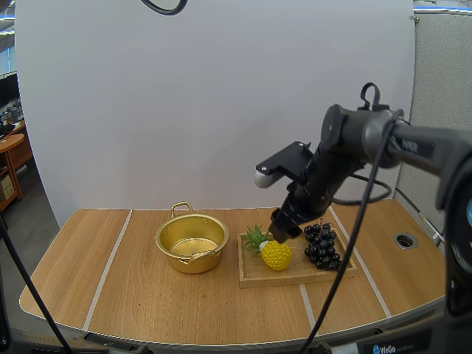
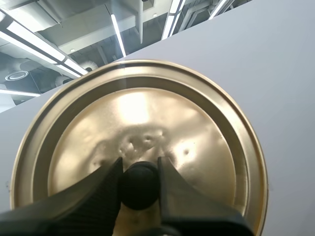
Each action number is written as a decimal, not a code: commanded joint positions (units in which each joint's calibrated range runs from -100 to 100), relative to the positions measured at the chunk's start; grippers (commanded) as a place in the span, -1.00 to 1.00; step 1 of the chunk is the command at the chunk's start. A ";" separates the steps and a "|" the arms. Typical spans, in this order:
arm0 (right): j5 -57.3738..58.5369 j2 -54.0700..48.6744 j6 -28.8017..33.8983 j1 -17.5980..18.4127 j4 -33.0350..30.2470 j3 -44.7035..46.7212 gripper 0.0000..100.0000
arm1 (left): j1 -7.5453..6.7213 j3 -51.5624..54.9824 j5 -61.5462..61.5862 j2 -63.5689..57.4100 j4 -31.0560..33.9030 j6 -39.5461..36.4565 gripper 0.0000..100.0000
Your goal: Open the pot, put the pineapple inside, and close it
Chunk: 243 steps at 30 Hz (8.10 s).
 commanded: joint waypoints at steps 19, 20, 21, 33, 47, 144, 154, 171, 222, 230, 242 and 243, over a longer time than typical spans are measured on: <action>-2.32 13.70 -3.18 -0.22 2.83 -2.30 1.00 | -0.18 -0.60 -1.96 -0.34 -0.06 -0.61 -1.00; -2.72 14.09 -3.18 -0.22 2.83 -2.30 1.00 | -0.18 -0.60 -1.96 -0.34 -0.06 -0.61 -1.00; -3.19 14.44 -3.27 -0.22 2.83 -2.30 1.00 | -0.18 -0.60 -1.96 -0.34 -0.06 -0.61 -1.00; -7.46 19.29 -4.37 0.49 4.15 -2.33 1.00 | -0.18 -0.60 -1.96 -0.34 -0.06 -0.61 -1.00; -11.34 25.53 -4.66 0.63 4.15 -2.44 1.00 | -0.18 -0.60 -1.96 -0.34 -0.06 -0.61 -1.00; -15.78 39.69 3.72 17.12 2.12 -20.54 -1.00 | -0.18 -0.60 -1.96 -0.34 -0.06 -0.61 -1.00; -13.53 39.69 4.06 17.12 3.28 -20.54 -0.14 | -0.18 -0.60 -1.96 -0.34 -0.06 -0.61 -1.00; -9.50 25.83 6.26 17.12 3.89 -20.54 1.00 | -0.18 -0.60 -1.96 -0.34 -0.06 -0.61 -1.00; 8.04 -43.27 21.03 16.67 -6.15 15.52 -1.00 | -0.18 -0.60 -1.96 -0.34 -0.06 -0.61 -1.00; 5.51 -51.90 21.03 14.52 -5.44 18.26 -1.00 | -0.18 -0.60 -1.96 -0.34 -0.06 -0.61 -1.00; 1.87 -52.43 21.76 13.72 -5.01 18.36 -1.00 | -0.18 -0.60 -1.96 -0.34 -0.06 -0.61 -1.00; 1.87 -52.43 21.76 13.72 -5.01 18.36 -1.00 | -0.18 -0.60 -1.96 -0.34 -0.06 -0.61 -1.00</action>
